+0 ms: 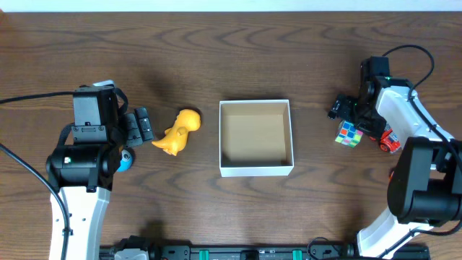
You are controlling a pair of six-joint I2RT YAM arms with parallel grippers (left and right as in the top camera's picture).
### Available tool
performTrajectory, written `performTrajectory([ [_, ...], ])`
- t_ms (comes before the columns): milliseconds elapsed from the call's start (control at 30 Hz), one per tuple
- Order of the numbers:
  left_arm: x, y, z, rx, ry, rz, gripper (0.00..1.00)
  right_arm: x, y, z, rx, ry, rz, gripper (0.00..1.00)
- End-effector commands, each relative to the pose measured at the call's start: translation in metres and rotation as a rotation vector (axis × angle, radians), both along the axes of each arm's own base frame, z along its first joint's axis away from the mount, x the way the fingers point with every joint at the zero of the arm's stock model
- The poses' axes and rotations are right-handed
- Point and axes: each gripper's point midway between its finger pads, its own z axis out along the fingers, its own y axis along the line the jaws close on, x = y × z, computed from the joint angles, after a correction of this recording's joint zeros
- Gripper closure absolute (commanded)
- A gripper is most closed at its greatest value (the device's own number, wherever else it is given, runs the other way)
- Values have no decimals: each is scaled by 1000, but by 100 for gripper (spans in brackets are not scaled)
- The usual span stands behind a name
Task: Pack container
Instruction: 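Move the right gripper to the Rubik's cube and grasp it, then carry the Rubik's cube with the right gripper over the white box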
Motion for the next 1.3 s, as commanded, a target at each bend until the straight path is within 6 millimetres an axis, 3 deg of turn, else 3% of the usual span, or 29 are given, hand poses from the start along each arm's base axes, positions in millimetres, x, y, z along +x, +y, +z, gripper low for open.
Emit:
performTrajectory([
  [0,2,2,8,-3,-20,16,2,-1,-1,-12,-19,34,3,1],
  [267,2,2,8,-3,-20,15,2,-3,0,-15,-17,46,3,4],
  [467,2,2,8,-3,-20,15,2,-6,0,-15,-13,61,3,34],
  [667,2,2,8,-3,-20,15,2,-7,1,-15,-13,62,3,44],
  [933,2,2,8,-3,-20,15,2,-7,1,-15,-12,65,4,74],
  [1000,2,2,8,-3,-20,15,2,-8,1,-13,-12,69,4,87],
  [1100,2,2,8,-2,-21,15,2,-5,4,-1,-15,56,37,96],
  [1267,2,2,8,-2,-21,16,2,14,31,58,-28,-41,168,99],
])
